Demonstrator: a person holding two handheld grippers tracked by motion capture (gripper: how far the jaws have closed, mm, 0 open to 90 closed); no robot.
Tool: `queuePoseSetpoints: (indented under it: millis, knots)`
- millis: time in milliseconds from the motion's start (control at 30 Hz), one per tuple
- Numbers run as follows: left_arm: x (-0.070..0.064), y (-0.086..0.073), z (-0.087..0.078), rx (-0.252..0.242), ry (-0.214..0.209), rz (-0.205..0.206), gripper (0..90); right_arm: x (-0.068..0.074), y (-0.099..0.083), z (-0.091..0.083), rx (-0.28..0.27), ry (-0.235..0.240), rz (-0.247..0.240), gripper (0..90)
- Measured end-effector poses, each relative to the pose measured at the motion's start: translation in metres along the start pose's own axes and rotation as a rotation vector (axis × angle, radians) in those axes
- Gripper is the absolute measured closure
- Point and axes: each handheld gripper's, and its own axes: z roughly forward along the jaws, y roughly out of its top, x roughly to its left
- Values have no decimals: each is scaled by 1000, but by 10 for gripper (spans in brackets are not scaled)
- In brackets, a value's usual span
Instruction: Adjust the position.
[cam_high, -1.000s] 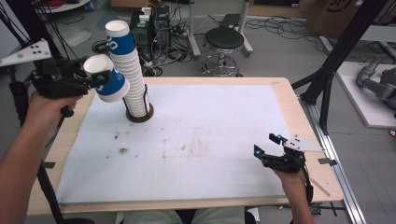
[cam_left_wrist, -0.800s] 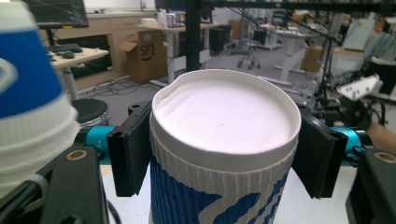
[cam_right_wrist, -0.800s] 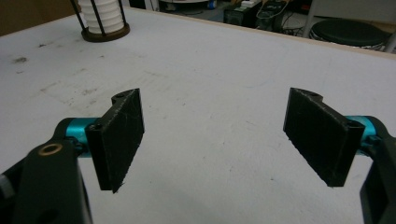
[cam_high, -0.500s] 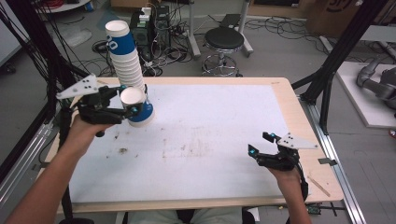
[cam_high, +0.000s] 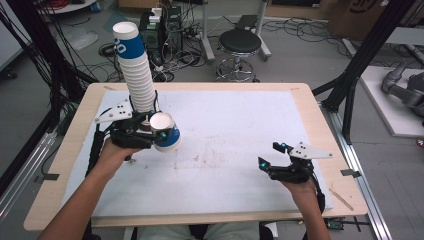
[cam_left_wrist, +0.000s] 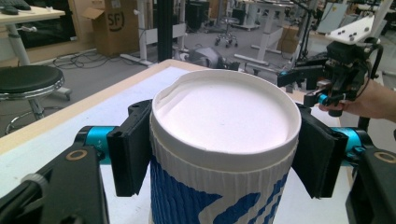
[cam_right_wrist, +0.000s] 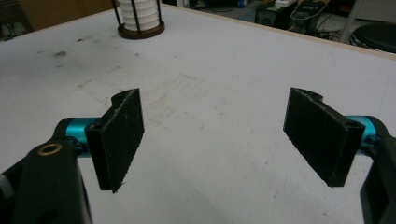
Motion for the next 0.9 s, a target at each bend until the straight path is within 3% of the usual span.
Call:
queuePoseSetpoints:
  millis: [500,567,900]
  knots:
    - [-13,-19,30,16,-82,11,295,21,11,22,-3,152,-26,207]
    - [-15,-22,33,15,-89,5,295,27,16,29,-2,196,-42,207]
    - [-28,-25,52,-10,-152,5,296,48,30,57,11,314,-98,207]
